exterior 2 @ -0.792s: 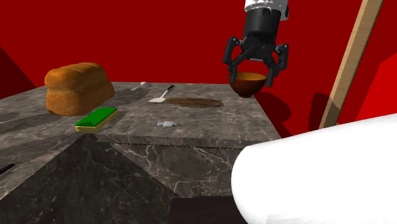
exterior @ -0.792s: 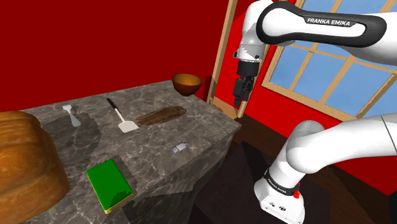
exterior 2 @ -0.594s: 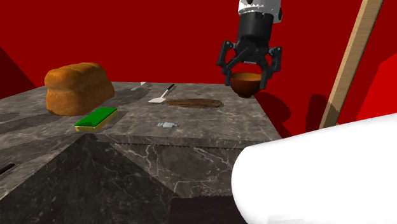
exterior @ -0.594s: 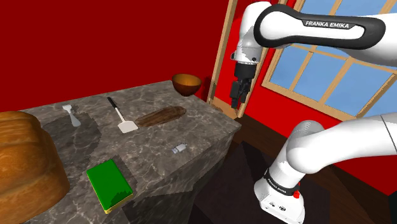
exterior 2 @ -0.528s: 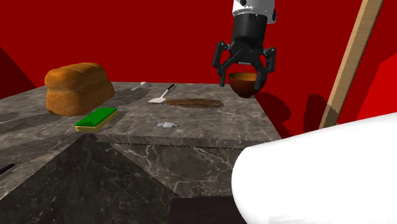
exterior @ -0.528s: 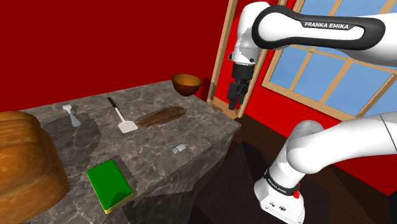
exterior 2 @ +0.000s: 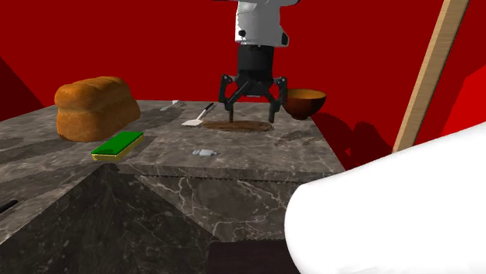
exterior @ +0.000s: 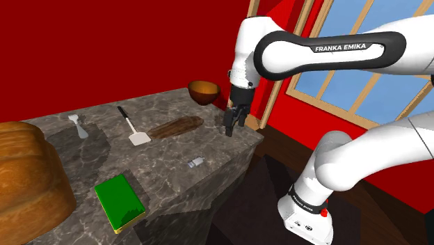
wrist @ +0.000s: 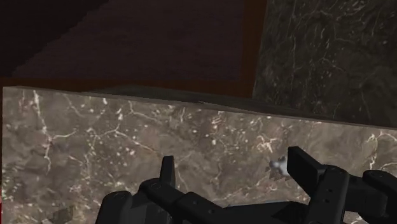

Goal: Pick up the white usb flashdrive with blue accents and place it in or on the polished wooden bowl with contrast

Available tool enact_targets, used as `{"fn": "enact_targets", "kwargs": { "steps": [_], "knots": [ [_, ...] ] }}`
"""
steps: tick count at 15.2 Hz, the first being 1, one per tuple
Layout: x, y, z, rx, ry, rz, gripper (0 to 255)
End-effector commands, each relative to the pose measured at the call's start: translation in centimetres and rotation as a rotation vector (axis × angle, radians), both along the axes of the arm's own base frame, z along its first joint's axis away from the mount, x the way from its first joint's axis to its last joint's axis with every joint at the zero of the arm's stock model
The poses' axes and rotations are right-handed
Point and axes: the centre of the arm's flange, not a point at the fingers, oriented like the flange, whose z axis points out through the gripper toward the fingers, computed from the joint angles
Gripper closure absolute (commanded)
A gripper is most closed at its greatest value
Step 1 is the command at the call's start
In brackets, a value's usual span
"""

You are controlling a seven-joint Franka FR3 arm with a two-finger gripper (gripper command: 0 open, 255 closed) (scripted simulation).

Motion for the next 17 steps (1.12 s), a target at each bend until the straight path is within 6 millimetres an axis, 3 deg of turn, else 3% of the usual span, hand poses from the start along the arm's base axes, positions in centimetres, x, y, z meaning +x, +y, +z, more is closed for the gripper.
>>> {"fn": "enact_targets", "kwargs": {
  "steps": [1, 10, 17],
  "knots": [
    [0.6, 2.4, -1.3, -0.011, -0.022, 0.005, 0],
    [3.5, 13.1, -6.5, -0.063, -0.111, 0.031, 0],
    [3.5, 13.1, -9.7, -0.063, -0.112, 0.031, 0]
  ]
}}
